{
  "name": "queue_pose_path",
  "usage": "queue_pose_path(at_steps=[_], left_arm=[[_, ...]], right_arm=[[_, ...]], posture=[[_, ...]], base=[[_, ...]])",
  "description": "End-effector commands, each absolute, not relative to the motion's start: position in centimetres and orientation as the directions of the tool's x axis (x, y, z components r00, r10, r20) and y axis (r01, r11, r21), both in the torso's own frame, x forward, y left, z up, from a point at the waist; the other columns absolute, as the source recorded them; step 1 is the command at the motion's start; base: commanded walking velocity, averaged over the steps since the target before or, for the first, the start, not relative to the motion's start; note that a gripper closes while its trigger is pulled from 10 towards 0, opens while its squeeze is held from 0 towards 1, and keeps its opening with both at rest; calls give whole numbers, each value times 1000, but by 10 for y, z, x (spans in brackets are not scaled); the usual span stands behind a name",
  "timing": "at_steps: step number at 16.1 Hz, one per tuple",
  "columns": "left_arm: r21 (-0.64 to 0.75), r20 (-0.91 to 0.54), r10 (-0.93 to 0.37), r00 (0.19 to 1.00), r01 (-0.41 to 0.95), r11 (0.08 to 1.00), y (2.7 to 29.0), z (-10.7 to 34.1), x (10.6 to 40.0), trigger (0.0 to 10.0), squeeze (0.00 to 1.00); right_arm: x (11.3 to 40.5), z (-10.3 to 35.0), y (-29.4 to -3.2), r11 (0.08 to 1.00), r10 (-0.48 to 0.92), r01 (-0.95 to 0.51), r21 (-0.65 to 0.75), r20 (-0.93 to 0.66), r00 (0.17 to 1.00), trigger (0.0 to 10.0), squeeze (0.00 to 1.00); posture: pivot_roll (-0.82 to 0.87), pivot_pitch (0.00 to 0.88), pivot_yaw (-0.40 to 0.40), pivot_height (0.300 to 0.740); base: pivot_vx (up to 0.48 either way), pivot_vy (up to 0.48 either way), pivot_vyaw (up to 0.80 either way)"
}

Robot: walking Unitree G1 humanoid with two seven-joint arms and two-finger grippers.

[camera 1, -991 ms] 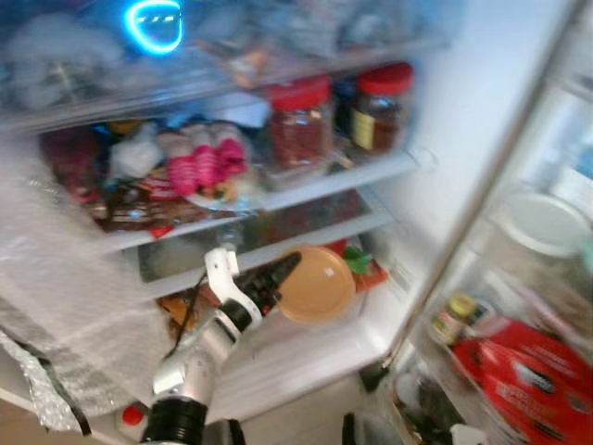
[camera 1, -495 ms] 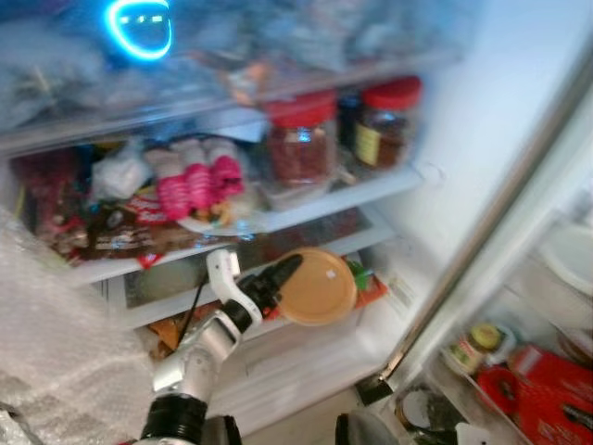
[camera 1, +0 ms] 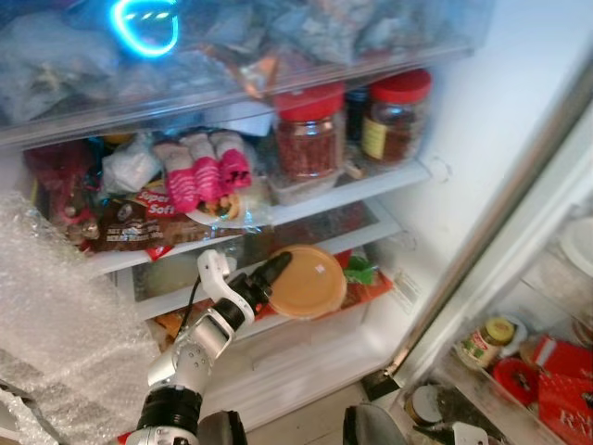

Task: Restocking fridge

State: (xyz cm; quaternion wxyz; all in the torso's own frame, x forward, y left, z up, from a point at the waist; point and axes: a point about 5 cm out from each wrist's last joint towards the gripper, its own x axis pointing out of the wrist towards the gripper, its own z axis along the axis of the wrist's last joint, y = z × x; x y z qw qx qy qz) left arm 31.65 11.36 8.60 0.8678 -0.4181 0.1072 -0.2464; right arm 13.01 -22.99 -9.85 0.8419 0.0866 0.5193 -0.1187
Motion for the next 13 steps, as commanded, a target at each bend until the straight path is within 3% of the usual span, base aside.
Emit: queue_pose_path(at_steps=[1,13], left_arm=[[-786,34,-499,866,331,521,114,89,322,10000,0],[-766,34,-250,968,186,616,127,94,353,10000,0]], right_arm=[[128,-99,-230,953,-112,303,24,-898,426,10000,0],[127,-99,-231,953,-117,302,18,-898,424,10000,0]], posture=[[-224,61,4,632],[-235,63,-3,632]], base=[[0,0,0],[0,0,0]])
